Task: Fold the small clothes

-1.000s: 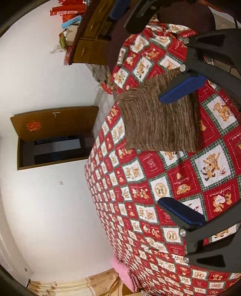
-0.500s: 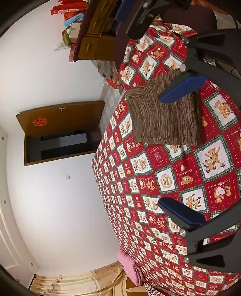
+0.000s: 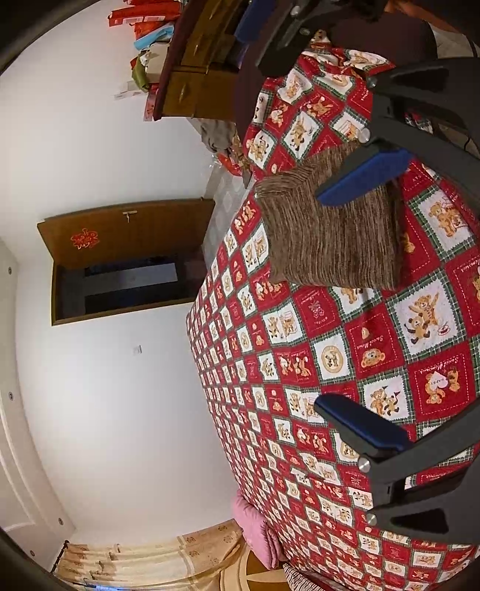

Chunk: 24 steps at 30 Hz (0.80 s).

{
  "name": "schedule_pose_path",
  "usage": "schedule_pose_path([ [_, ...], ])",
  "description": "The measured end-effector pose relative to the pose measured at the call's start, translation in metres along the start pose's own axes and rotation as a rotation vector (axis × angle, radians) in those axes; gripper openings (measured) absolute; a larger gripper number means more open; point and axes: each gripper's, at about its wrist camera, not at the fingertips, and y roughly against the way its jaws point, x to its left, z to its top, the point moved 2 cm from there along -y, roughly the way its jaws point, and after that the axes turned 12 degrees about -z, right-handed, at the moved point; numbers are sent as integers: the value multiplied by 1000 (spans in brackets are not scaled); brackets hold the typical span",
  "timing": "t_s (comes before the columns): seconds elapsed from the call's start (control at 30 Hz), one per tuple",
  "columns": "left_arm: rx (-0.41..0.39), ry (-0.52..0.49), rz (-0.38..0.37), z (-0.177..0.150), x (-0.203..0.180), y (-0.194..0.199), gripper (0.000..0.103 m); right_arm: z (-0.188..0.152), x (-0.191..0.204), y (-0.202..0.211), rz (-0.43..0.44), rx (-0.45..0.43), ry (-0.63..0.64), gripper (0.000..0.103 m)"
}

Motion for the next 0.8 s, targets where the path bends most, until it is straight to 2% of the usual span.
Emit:
schedule_pose_path([
  [0.8,3,14,3,5,-3,-2,103,-1,-1,-1,6,0,-7,85],
])
